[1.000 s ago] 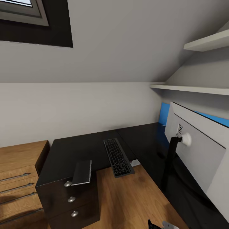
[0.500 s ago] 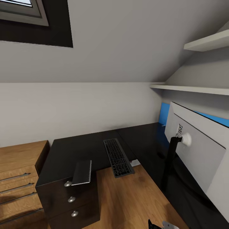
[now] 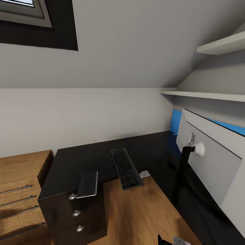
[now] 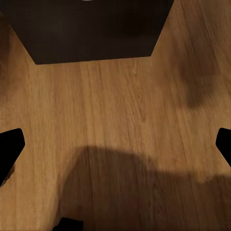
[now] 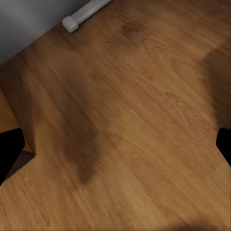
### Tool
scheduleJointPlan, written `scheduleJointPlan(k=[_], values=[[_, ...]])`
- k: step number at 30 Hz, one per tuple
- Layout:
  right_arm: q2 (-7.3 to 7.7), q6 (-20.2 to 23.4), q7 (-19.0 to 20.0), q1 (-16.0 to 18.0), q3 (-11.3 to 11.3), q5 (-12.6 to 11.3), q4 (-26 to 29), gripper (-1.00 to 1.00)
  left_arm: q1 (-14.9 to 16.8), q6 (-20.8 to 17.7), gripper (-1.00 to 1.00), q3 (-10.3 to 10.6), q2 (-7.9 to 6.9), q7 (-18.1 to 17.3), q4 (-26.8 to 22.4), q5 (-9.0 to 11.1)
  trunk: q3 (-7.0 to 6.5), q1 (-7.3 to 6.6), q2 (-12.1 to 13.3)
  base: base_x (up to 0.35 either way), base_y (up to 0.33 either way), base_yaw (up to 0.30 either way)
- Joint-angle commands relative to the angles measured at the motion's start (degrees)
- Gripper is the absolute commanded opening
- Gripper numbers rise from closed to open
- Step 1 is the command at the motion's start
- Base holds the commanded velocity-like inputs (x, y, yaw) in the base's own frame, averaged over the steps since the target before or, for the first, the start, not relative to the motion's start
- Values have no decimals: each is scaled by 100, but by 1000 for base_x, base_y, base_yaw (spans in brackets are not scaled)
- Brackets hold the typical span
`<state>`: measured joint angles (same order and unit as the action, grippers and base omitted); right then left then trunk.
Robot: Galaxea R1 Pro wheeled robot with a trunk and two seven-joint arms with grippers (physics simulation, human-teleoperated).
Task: In the bedroom, organize the workspace by keeping the computer under the desk, ensuring the monitor is on the desk, placing the keyboard on the desk next to the monitor, placing the mouse on the desk next to the keyboard, moving the folder from the swivel chair onto the desk next to the mouse, stacking the notebook on top of the folder with the pen on top of the notebook, and positioning the swivel chair next to the desk.
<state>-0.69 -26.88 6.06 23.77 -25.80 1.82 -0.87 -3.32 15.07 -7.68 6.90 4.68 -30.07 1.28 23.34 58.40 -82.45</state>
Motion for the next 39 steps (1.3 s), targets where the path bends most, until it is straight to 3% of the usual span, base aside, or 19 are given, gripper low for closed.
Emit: scheduleJointPlan(k=[1,16,39], values=[[-3,-21,26,5,-51,10,-9,100,-2,9,100,-14,4,-2,-8,13,10,0,-3,0,0,0],[-19,-21,18,5,-56,-9,-10,100,-2,50,100,-2,4,-2,-12,9,135,0,-3,0,0,0],[-16,-20,25,5,-56,11,-10,100,-2,58,100,-9,-4,-2,-8,13,-237,-505,919,0,0,0]])
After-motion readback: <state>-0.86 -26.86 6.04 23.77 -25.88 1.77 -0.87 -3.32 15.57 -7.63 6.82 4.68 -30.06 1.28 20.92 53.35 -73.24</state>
